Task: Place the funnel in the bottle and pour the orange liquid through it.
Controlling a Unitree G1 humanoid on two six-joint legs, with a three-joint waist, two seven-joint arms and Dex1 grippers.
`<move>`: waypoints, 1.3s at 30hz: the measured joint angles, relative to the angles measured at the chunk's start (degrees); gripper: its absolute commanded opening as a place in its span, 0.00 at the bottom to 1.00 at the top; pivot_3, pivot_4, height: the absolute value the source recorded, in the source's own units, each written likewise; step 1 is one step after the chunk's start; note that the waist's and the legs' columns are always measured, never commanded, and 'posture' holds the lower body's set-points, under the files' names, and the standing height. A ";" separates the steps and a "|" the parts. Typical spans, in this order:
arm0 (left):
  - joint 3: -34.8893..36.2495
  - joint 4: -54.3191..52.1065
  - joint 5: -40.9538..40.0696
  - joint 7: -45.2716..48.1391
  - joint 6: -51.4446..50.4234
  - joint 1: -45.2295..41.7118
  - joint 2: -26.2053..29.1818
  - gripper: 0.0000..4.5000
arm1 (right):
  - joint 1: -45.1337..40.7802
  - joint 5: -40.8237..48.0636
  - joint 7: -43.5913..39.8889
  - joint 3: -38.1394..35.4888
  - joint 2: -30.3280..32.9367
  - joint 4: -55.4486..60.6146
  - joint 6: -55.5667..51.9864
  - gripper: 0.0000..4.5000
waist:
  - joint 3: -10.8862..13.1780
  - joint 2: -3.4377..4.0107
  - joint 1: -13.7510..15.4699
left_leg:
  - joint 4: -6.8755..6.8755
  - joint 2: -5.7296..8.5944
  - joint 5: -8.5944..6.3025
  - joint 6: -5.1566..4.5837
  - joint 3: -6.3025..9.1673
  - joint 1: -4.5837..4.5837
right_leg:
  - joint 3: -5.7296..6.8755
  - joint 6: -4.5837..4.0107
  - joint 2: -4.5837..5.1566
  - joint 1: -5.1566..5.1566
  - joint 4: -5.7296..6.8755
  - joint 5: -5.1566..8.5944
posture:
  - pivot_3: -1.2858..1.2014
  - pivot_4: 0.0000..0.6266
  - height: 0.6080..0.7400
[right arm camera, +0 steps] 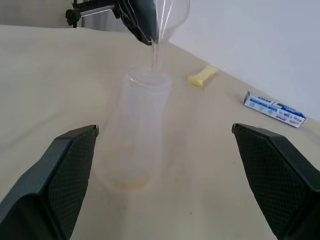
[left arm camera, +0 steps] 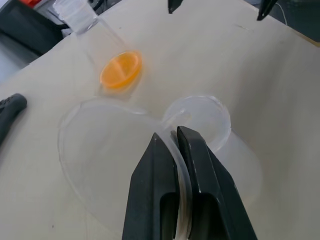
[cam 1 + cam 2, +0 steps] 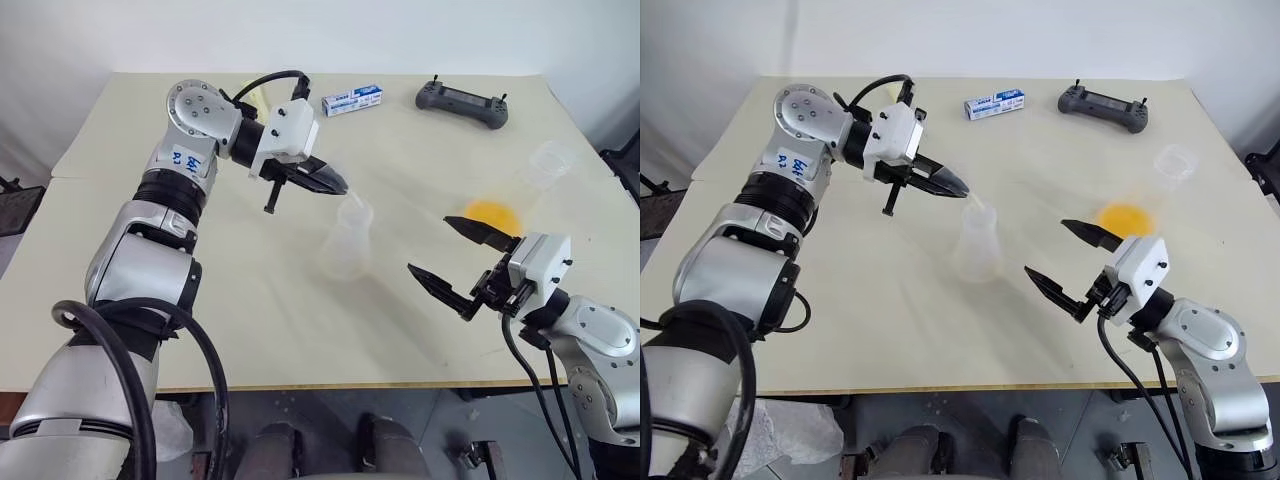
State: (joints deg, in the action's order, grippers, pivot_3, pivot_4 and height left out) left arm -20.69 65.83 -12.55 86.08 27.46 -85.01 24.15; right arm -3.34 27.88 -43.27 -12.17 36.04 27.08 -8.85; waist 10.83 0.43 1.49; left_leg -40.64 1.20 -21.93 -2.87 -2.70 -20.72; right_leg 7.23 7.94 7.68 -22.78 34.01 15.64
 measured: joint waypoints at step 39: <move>-2.12 6.62 8.70 0.00 10.14 -6.71 -3.21 0.99 | 2.89 -1.50 2.98 -1.59 -0.79 1.98 0.35 1.00 | 0.00 0.00 0.08 | -0.42 0.06 -0.03 -0.06 0.21 -0.52 | 0.20 0.02 0.00 -0.23 0.09 -0.01 | 0.52 0.24 1.00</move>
State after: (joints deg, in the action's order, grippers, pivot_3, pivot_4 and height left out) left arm -22.81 72.45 -3.85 86.08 37.60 -91.72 20.94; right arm -0.45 26.38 -40.29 -13.75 35.25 29.06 -8.50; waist 10.83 0.43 1.58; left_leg -41.06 1.26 -21.97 -2.93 -2.49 -21.24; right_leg 7.43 7.96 7.69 -23.01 34.10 15.63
